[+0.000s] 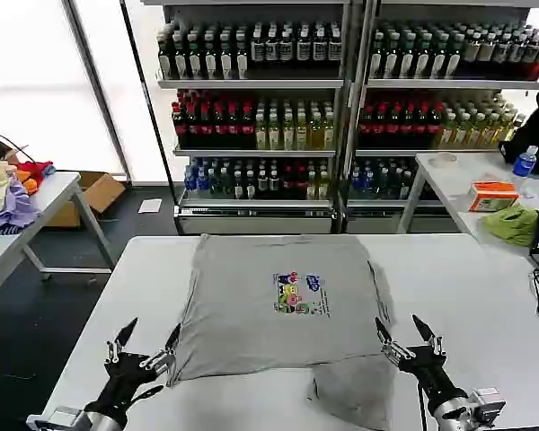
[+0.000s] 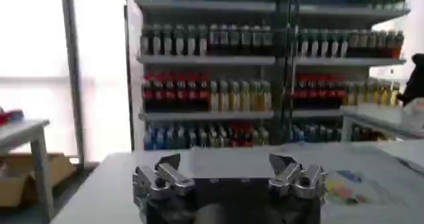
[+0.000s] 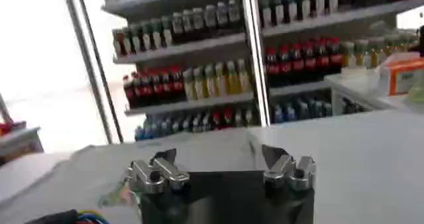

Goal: Fold and organize the clothes.

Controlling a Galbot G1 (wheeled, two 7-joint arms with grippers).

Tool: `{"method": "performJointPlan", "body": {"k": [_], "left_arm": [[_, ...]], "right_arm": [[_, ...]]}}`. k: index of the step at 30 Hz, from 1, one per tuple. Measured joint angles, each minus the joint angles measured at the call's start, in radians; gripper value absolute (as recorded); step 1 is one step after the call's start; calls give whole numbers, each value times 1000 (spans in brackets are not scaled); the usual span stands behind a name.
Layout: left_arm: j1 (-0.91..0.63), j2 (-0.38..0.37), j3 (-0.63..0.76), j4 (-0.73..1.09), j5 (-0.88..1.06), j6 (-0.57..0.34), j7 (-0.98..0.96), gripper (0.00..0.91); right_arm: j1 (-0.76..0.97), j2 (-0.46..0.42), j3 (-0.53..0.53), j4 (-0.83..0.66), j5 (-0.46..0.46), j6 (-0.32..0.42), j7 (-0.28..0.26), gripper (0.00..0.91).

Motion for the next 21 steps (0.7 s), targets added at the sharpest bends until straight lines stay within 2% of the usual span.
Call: {"method": "performJointPlan", "body": {"k": [5,13,14,15,16,17,19,21], "left_arm": [[-9,44,43,22,-43,83,-52,907],[-38,83,70,79,-79,151,-83,907],[-43,87,71,87,-82,156,-83,907],[-47,90,73,96,-84,159,-85,907],[-51,92,75,103,-85,162,-86,907],[-55,92,77,111,-87,164,-86,907],[-62,92,84,124,-90,167,-88,635],[-70,91,91,136,-90,167,-87,464]], "right_arm": [[-46,-7,-35,25,-18,-55,52,907],[-90,-10,-83,38,-47,-105,99,907],[-94,-12,-87,39,-50,-110,102,846],[-99,-13,-90,42,-52,-116,105,605],[-104,-14,-93,43,-54,-119,107,30],[-109,-15,-96,45,-56,-122,109,0],[-117,-15,-104,45,-58,-126,110,0],[-119,-14,-112,45,-64,-127,110,0]]}}
